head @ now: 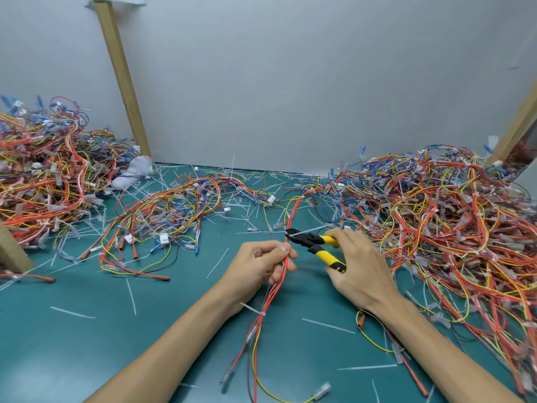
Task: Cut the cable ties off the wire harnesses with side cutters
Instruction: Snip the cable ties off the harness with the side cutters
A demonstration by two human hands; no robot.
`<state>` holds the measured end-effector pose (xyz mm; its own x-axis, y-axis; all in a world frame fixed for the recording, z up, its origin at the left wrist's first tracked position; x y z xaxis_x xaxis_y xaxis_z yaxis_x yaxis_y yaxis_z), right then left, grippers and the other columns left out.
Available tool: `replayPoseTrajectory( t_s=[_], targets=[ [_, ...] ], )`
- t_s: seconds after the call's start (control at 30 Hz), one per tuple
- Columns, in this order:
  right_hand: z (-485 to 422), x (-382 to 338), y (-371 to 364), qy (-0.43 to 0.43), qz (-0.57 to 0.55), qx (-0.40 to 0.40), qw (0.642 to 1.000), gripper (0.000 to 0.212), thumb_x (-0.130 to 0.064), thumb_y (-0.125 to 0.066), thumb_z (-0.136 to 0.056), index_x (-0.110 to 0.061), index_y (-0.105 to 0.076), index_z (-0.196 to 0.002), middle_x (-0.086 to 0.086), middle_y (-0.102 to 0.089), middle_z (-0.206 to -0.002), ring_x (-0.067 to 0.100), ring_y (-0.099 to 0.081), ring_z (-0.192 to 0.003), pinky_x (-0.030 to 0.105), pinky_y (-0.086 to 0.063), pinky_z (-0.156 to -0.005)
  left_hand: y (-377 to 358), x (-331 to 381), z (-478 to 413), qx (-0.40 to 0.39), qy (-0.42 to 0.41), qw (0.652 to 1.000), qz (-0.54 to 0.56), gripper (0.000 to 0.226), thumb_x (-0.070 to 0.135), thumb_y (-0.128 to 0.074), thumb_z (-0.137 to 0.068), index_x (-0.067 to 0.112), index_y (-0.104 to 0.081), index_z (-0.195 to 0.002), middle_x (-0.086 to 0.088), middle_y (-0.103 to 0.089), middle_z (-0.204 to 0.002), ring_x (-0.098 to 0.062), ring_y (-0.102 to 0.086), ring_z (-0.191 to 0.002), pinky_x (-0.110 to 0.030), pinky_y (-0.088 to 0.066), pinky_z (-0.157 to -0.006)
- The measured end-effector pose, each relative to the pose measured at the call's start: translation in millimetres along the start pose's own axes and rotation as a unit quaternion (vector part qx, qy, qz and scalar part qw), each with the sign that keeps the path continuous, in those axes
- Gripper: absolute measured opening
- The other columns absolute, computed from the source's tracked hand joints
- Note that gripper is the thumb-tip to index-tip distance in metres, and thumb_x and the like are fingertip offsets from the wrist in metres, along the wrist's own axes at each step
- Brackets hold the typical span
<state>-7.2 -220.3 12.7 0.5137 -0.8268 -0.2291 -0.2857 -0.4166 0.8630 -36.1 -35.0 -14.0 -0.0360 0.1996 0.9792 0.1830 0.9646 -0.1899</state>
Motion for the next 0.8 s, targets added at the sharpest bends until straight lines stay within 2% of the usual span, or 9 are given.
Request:
replayPoseTrajectory(
  t_s=[0.1, 0.2, 0.33, 0.43, 0.57, 0.67, 0.8],
  targets=[
    [-0.6, 0.0, 0.6, 0.002, -0.002, 0.005, 1.0, 0.039, -0.027, -0.064, -0.069, -0.024, -0.053, -0.106, -0.007, -0.049, -0.09, 0.019, -0.044, -0.085, 0.033, -0.039, -0.07, -0.1, 0.0, -0.4, -0.002, 0.002, 1.0, -0.001, 0.022, 0.021, -0.056, -0.095, 0.008, -0.069, -0.083, -0.003, -0.065, -0.067, -0.004, -0.043, -0.042, -0.013, -0.035, -0.044],
    [0.3, -1.2, 1.8, 0.004, 0.0, 0.007, 1.0, 0.033, -0.027, -0.061, -0.069, -0.024, -0.054, -0.101, -0.007, -0.05, -0.086, 0.02, -0.045, -0.081, 0.033, -0.036, -0.065, -0.7, 0.2, -0.6, -0.004, 0.002, 1.0, -0.004, 0.022, 0.021, -0.056, -0.095, 0.007, -0.068, -0.084, -0.003, -0.065, -0.067, -0.004, -0.043, -0.041, -0.013, -0.034, -0.044],
    [1.9, -2.4, 4.7, -0.006, 0.006, 0.013, 1.0, 0.016, -0.03, -0.058, -0.071, -0.024, -0.052, -0.084, -0.006, -0.05, -0.067, 0.022, -0.045, -0.064, 0.031, -0.033, -0.052, -1.6, -0.2, -0.6, -0.009, -0.003, 1.0, -0.011, 0.022, 0.019, -0.054, -0.097, 0.008, -0.068, -0.084, -0.003, -0.064, -0.067, -0.004, -0.041, -0.041, -0.013, -0.033, -0.044],
    [2.3, -2.8, 5.9, -0.01, 0.002, 0.015, 1.0, 0.013, -0.036, -0.055, -0.074, -0.024, -0.051, -0.078, -0.007, -0.045, -0.057, 0.023, -0.043, -0.058, 0.029, -0.029, -0.049, -1.9, -1.8, -1.0, -0.016, -0.006, 1.0, -0.021, 0.023, 0.019, -0.054, -0.097, 0.009, -0.068, -0.082, -0.005, -0.061, -0.068, -0.005, -0.041, -0.041, -0.014, -0.034, -0.044],
    [1.7, -1.0, 5.6, -0.019, 0.004, 0.009, 1.0, 0.016, -0.033, -0.062, -0.075, -0.024, -0.049, -0.077, -0.007, -0.046, -0.057, 0.024, -0.044, -0.058, 0.029, -0.031, -0.05, -1.8, -2.8, -1.4, -0.014, -0.006, 0.999, -0.028, 0.024, 0.019, -0.054, -0.098, 0.01, -0.069, -0.082, -0.005, -0.061, -0.068, -0.004, -0.041, -0.042, -0.013, -0.034, -0.044],
    [1.5, -2.2, 5.5, -0.021, 0.007, 0.016, 1.0, 0.014, -0.035, -0.057, -0.071, -0.025, -0.05, -0.077, -0.007, -0.045, -0.055, 0.022, -0.043, -0.057, 0.029, -0.031, -0.048, -1.5, -2.3, -0.9, -0.011, -0.007, 0.999, -0.033, 0.022, 0.021, -0.054, -0.097, 0.01, -0.068, -0.084, 0.0, -0.064, -0.068, -0.004, -0.042, -0.042, -0.013, -0.034, -0.045],
    [1.9, -1.6, 4.5, -0.015, 0.011, 0.015, 1.0, 0.02, -0.027, -0.065, -0.071, -0.027, -0.052, -0.085, -0.005, -0.051, -0.069, 0.022, -0.047, -0.066, 0.031, -0.038, -0.053, -0.5, -1.4, -0.9, -0.004, 0.001, 0.999, -0.037, 0.022, 0.02, -0.054, -0.098, 0.009, -0.068, -0.085, 0.0, -0.065, -0.069, -0.004, -0.043, -0.042, -0.013, -0.034, -0.045]
  ],
)
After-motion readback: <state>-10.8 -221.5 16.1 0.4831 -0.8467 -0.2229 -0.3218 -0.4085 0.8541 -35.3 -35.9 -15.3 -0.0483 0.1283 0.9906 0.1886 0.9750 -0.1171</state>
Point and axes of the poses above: each hand's wrist, its own z-axis away from the middle knuckle, its own y-axis out of the back of the hand, x = y × z, the point moved 5 cm from there along -z, towards the middle knuckle
